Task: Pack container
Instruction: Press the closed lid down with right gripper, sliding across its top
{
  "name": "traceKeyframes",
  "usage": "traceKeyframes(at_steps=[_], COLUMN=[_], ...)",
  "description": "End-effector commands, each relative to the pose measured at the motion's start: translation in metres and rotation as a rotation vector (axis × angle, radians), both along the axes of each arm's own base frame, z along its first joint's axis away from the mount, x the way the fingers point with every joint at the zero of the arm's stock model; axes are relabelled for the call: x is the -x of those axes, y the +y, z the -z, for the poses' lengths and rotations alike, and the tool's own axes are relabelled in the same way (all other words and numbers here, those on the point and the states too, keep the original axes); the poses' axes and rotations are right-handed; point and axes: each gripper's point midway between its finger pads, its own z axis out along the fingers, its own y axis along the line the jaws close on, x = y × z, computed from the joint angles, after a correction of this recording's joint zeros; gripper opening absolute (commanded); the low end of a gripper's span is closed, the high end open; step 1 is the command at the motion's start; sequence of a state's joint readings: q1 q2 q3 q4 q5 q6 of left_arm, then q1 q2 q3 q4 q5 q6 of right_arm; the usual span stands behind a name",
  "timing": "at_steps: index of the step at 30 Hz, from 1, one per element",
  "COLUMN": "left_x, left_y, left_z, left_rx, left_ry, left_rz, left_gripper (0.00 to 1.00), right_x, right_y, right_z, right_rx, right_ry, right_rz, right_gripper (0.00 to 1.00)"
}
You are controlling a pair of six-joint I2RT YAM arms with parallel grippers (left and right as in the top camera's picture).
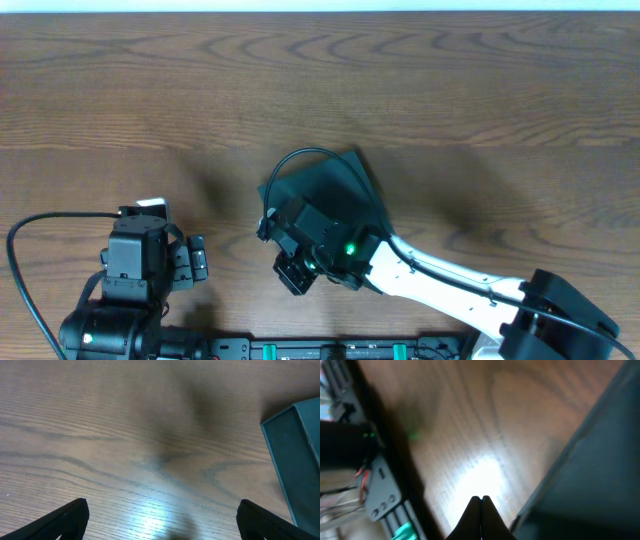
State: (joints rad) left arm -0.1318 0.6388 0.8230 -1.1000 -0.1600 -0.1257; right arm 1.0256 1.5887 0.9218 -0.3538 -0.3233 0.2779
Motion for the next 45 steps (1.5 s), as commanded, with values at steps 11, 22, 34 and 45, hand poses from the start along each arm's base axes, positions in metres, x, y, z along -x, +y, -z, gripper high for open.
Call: traceKeyframes(at_steps=[11,22,34,45], left_x=[0.002,0.002,0.002,0.002], left_y=[0.002,0.002,0.002,0.002], left_z=[0.001,0.001,0.001,0.001], left_rx=[-0.011,-0.010,-0.010,-0.011], left_ry=[0.005,0.005,0.005,0.005], left_rz=[0.004,0.004,0.004,0.004], left_gripper=[0.95,0.95,0.95,0.95], right_x=[-0.046,-0.084,-0.129,-0.084], right_y=[-0.015,-0.050,-0.078,-0.056], right_z=[-0.002,0.003,-0.005,-0.086], right_rx=[0.075,0.221,0.258,0.234], right_ry=[-0.163,-0.311,-0.400,-0.140], right_rz=[0.125,0.269,0.416,0.197], right_gripper=[0.02,0.02,0.02,0.01])
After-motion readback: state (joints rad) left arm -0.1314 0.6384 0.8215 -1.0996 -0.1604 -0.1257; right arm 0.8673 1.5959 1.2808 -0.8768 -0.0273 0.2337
